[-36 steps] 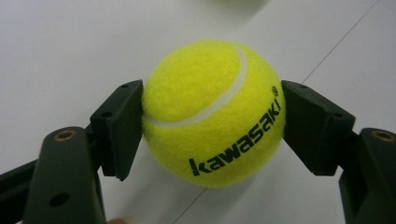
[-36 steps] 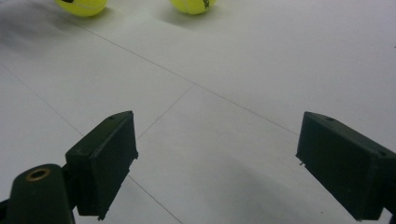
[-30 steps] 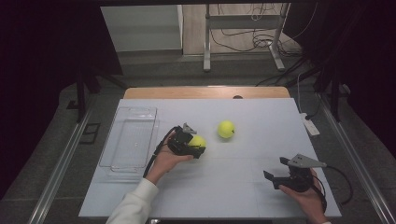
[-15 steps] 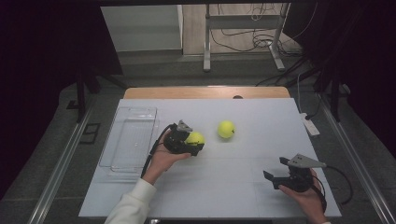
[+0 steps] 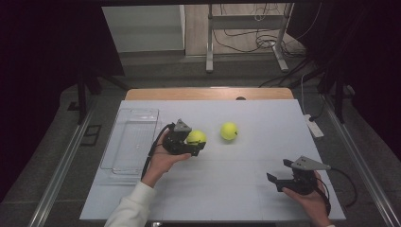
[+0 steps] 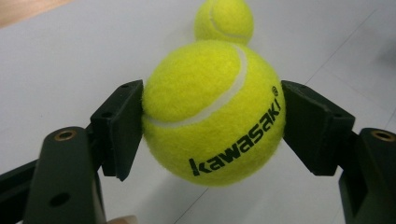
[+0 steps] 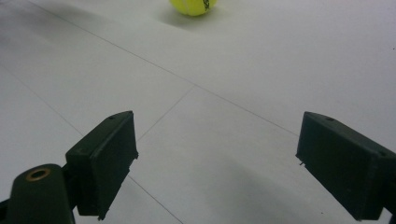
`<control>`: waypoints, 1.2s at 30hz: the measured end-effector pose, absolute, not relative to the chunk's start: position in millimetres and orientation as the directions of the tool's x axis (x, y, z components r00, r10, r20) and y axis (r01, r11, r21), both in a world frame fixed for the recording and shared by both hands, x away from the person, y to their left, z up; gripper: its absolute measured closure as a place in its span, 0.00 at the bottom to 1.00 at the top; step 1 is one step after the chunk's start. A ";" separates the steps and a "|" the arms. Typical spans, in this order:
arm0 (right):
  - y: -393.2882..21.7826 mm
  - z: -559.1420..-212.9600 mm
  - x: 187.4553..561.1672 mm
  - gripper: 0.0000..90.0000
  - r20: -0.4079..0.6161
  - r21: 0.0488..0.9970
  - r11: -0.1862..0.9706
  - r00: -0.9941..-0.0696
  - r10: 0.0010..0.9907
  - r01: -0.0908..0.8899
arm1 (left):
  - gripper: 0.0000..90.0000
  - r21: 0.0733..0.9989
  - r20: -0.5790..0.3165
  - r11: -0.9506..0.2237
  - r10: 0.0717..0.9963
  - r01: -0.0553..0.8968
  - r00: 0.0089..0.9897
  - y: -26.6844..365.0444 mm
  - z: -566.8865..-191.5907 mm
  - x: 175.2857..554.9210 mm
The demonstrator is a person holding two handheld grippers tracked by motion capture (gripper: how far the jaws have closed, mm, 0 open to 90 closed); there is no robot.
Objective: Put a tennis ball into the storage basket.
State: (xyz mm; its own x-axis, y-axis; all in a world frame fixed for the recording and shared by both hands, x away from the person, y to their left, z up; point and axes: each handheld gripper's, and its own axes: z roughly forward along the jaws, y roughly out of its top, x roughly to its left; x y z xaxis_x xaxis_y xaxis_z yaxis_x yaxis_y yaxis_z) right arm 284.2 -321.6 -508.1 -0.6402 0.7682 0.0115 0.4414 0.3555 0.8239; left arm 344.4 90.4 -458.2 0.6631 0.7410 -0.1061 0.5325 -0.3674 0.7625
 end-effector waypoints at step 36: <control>-320.6 -508.1 285.6 0.14 0.010 0.826 0.354 -0.640 0.769 0.438 | 0.30 0.848 -0.109 -0.266 0.759 0.459 0.641 110.2 -431.3 328.5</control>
